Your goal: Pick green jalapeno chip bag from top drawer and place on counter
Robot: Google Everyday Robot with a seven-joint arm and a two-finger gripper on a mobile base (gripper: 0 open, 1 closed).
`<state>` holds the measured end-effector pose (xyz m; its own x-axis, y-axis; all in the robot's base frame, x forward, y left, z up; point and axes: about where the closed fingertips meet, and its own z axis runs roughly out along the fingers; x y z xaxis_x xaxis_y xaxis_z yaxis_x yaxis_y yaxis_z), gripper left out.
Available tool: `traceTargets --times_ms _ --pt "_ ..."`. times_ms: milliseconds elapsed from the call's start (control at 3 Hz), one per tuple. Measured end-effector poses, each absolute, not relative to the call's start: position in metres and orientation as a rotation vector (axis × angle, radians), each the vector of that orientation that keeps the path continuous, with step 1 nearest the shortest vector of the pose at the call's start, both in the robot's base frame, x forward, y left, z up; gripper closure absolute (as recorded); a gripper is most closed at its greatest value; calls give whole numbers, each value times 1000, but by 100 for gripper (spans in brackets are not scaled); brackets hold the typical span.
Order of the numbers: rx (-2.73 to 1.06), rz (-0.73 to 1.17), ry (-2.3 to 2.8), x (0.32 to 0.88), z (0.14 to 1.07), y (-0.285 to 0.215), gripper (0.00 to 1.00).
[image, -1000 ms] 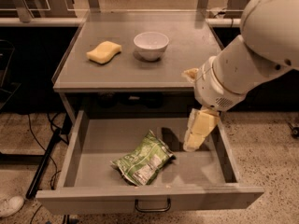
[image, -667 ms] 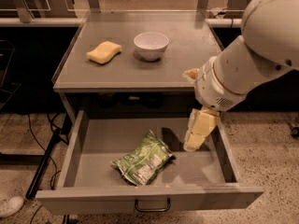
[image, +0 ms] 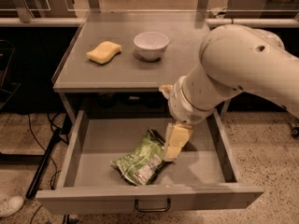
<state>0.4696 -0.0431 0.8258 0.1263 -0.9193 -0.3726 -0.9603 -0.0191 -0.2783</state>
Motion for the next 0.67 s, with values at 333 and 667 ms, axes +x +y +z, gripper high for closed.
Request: traceTargets --times_ms 333,667 --pt "-1955 119 1809 470 826 -43 0" --pt "-1988 114 1766 467 812 -30 0"
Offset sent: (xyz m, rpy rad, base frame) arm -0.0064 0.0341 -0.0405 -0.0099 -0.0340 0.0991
